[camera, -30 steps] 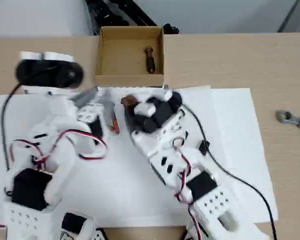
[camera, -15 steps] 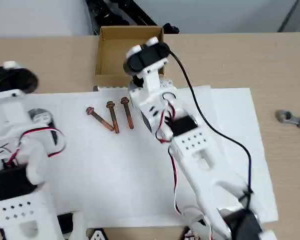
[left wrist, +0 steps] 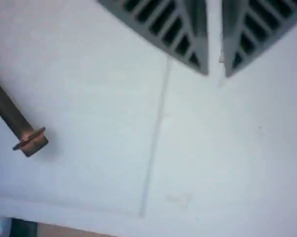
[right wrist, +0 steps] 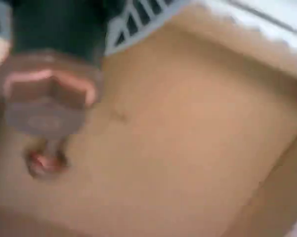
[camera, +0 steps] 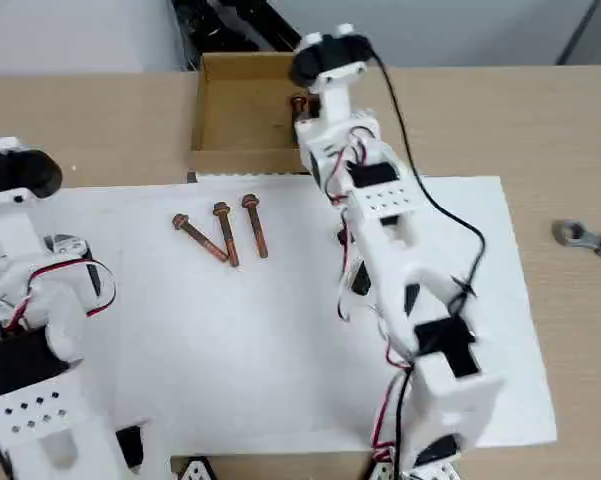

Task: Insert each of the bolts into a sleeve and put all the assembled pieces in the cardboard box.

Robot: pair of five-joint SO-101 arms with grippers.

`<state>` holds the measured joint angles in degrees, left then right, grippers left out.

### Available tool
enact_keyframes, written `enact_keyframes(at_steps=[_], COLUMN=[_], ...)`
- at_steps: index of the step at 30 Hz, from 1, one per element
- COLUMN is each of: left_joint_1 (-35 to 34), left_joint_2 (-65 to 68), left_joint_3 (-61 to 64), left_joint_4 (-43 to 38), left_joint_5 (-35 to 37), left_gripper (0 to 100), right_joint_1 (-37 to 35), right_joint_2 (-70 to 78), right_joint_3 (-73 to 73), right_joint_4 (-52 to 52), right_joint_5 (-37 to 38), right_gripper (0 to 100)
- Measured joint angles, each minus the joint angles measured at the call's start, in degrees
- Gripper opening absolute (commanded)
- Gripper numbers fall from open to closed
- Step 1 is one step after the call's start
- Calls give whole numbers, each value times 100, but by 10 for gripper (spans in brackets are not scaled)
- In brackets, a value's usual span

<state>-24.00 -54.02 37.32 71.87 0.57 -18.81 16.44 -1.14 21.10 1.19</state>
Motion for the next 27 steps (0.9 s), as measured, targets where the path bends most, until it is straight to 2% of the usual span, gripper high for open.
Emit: enact_keyframes(at_steps=[13, 19, 24, 27], left_joint_1=[0, 0, 0, 0], left_joint_2=[0, 0, 0, 0], left_joint_3=[0, 0, 0, 0], left_joint_4=[0, 0, 0, 0], left_joint_5=[26, 167, 176, 176], left_gripper=[6, 6, 6, 6], right_joint_1=[-53, -44, -114, -123], right_joint_2=[1442, 1495, 1495, 1495], right_joint_3=[-1829, -1873, -1873, -1873], right_joint_4=[-35, -35, -35, -35], right_joint_5=[53, 53, 53, 53], right_gripper=[4, 7, 99, 98])
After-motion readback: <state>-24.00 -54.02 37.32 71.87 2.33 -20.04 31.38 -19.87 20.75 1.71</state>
